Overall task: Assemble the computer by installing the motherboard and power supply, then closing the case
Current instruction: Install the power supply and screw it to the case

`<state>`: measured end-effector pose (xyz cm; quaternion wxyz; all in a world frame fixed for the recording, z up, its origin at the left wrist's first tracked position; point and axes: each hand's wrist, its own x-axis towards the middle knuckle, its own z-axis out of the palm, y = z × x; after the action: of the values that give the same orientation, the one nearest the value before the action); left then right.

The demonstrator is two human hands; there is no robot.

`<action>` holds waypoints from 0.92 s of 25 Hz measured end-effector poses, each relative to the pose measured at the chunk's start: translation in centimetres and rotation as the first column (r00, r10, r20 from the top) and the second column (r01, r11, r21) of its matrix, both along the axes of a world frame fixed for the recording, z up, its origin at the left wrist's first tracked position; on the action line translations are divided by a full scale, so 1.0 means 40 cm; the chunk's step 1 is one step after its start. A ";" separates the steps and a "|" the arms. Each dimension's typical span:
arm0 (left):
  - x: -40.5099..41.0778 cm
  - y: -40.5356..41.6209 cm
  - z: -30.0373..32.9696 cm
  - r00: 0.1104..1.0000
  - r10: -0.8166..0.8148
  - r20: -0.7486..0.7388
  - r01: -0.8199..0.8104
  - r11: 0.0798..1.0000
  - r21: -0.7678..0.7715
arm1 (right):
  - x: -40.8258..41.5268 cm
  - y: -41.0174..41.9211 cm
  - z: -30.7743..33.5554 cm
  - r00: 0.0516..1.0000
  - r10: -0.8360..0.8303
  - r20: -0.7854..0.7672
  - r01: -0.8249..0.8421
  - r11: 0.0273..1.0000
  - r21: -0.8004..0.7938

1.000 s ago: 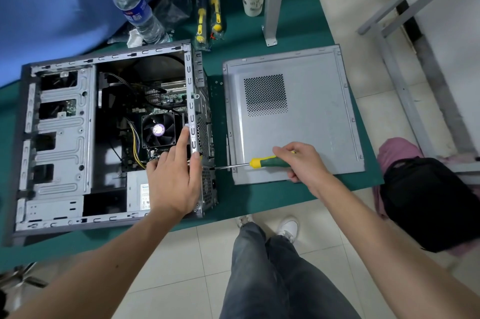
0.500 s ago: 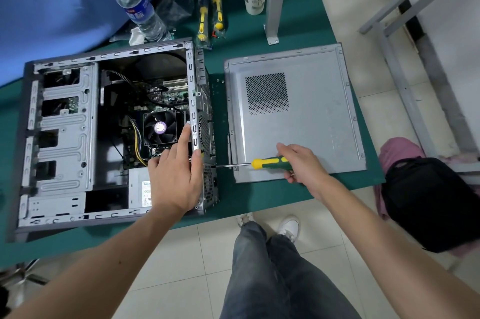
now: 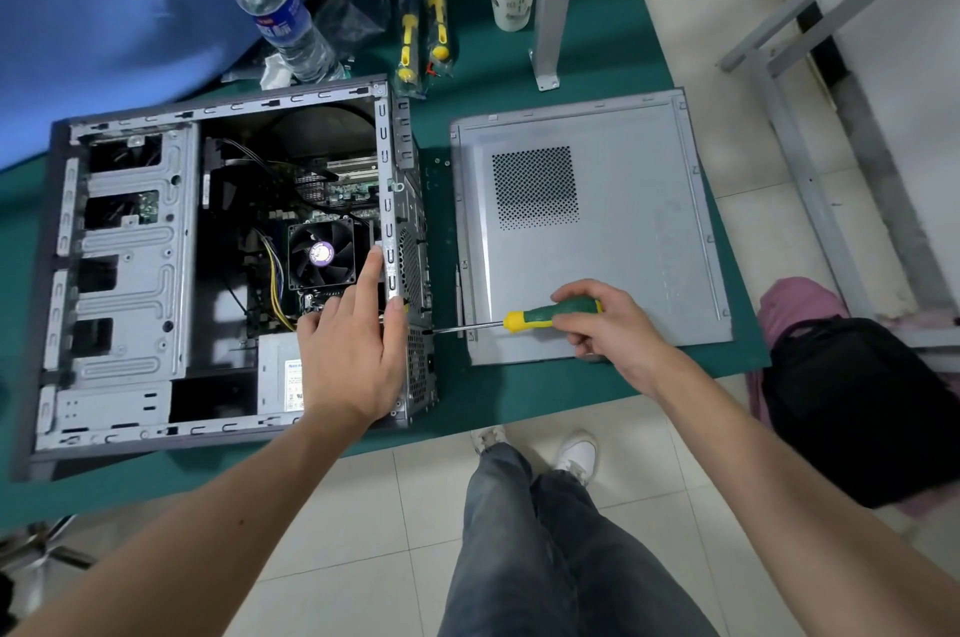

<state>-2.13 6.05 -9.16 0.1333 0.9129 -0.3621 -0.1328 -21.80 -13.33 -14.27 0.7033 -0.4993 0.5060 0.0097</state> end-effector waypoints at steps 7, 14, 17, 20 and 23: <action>-0.001 -0.001 -0.002 1.000 0.003 0.007 -0.002 1.000 -0.010 | -0.010 0.010 0.012 0.998 -0.052 0.020 0.050 0.994 0.095; 0.000 0.000 -0.003 1.000 -0.002 0.008 0.002 1.000 -0.001 | 0.002 0.014 0.031 0.986 0.084 -0.142 -0.087 0.996 -0.019; -0.001 0.000 -0.002 1.000 -0.007 0.001 0.007 1.000 -0.003 | -0.027 -0.010 0.044 0.995 -0.028 -0.091 0.025 0.999 -0.036; 0.003 0.000 -0.003 1.000 -0.008 0.010 0.008 1.000 0.003 | -0.026 0.007 0.054 1.000 0.020 -0.005 -0.020 1.000 0.018; -0.002 -0.001 -0.002 1.000 -0.008 0.008 0.008 1.000 -0.006 | 0.037 0.064 0.046 0.991 0.127 0.038 -0.129 0.990 0.054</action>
<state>-2.20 6.02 -9.25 0.1340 0.9116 -0.3667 -0.1288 -20.33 -10.78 -12.42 0.7235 -0.5107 0.4604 0.0606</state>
